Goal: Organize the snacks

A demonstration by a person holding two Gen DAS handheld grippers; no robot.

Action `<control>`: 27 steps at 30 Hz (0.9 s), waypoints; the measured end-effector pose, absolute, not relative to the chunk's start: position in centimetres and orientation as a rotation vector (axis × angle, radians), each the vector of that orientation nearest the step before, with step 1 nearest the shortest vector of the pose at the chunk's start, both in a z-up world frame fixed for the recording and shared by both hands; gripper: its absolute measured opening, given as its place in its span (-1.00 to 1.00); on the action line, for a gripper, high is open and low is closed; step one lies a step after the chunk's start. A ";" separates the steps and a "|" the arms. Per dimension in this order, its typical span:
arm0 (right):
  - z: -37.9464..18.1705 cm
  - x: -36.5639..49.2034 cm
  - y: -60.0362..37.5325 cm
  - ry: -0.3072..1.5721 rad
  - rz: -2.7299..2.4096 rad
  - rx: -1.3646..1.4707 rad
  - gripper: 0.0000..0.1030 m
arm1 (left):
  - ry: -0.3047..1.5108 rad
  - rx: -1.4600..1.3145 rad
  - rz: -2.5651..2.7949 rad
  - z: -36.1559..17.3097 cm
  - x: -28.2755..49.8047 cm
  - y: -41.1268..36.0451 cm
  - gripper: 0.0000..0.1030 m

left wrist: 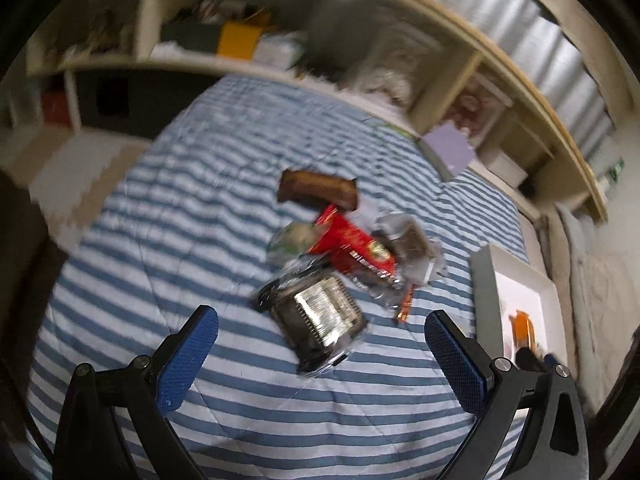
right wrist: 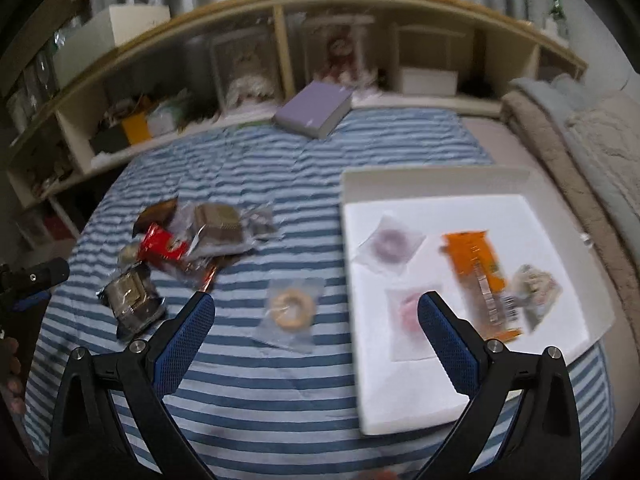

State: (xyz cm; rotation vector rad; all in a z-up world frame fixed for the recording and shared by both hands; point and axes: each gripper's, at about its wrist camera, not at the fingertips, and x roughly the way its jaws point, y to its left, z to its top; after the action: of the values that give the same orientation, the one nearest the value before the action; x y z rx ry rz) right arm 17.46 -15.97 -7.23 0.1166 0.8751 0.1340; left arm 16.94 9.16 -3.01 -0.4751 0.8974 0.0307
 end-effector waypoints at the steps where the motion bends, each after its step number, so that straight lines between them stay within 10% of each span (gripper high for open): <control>1: -7.7 17.7 -15.4 0.886 0.138 0.127 0.92 | 0.909 -0.502 0.039 -3.6 17.1 9.3 1.00; 14: -15.7 20.1 -11.4 1.055 0.119 0.218 0.19 | 1.016 -0.536 0.175 -8.7 22.5 6.3 0.97; 27: -16.9 21.0 -11.6 1.044 0.064 0.159 -0.35 | 1.023 -0.519 0.294 -11.6 25.4 5.1 0.47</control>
State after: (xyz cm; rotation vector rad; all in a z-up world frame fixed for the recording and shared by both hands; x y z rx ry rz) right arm 21.03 -11.59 -16.90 0.1594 1.0441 0.0643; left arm 25.37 5.13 -11.61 -0.5191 1.0231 0.2939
